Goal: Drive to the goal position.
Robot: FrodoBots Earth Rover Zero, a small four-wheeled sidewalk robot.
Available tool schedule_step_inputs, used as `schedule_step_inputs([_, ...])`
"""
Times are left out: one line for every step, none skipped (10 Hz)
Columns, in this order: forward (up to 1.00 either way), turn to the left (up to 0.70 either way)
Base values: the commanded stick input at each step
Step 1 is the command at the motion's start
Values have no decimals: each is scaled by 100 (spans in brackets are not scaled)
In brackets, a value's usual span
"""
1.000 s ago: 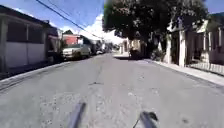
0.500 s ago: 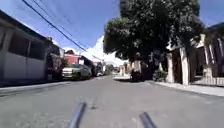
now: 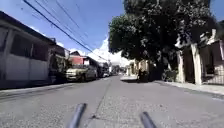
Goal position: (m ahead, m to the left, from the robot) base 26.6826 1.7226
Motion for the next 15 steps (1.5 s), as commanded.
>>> schedule_step_inputs([70,6])
schedule_step_inputs([74,0])
schedule_step_inputs([85,0])
schedule_step_inputs([85,4])
schedule_step_inputs([95,-26])
schedule_step_inputs([100,-40])
schedule_step_inputs([100,-40])
schedule_step_inputs([100,-37])
schedule_step_inputs([100,-20])
schedule_step_inputs([100,-40])
schedule_step_inputs([100,-40])
schedule_step_inputs([100,7])
schedule_step_inputs([100,24])
schedule_step_inputs([100,24])
schedule_step_inputs([100,23])
